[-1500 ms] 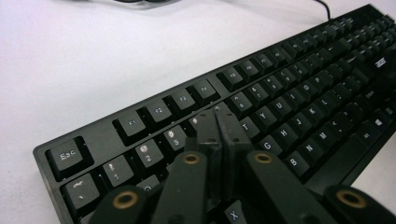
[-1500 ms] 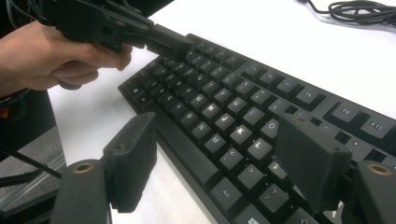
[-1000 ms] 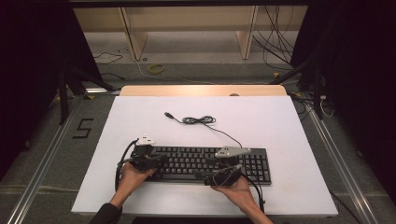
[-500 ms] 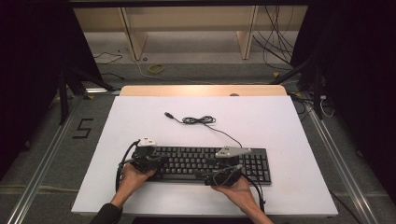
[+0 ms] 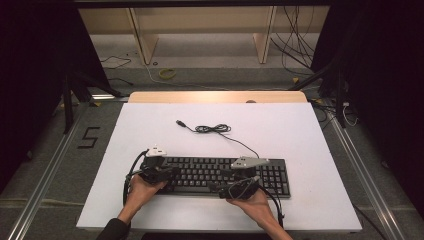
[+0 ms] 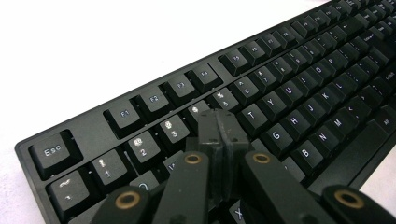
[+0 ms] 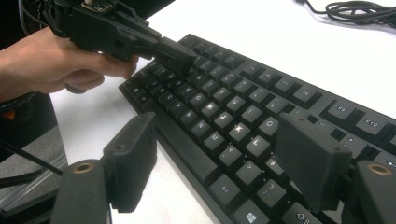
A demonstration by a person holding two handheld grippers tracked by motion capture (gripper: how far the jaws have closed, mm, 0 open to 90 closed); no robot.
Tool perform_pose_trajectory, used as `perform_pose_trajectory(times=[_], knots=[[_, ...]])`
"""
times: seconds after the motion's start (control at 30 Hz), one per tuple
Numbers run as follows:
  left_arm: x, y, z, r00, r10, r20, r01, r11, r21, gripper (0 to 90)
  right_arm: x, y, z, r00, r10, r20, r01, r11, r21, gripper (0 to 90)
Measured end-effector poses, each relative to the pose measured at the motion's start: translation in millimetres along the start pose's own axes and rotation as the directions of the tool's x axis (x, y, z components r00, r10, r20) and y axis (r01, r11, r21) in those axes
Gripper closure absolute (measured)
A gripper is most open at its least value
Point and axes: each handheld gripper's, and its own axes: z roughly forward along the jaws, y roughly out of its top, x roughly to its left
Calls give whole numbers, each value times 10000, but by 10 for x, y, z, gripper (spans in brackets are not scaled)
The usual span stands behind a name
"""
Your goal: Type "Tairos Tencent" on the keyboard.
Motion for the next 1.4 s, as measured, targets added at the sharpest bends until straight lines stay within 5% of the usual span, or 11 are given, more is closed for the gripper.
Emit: perform_pose_trajectory(times=[0.37, 0.93, 1.4], knots=[[3, 5, -35, 9998, -108, 154, 111, 9998, -166, 863, 6, 1, 4, 10000, 16, -8, -16, 10000, -2, 305], [-15, -5, -141, 9979, -272, 589, 305, 9979, -566, 647, 16, 10, 25, 9999, -18, -116, 18, 10000, 24, 319], [-13, -51, -280, 9961, -508, 715, 587, 9919, -1128, 444, 89, 62, 152, 9993, -174, -326, 183, 9994, 288, 463]])
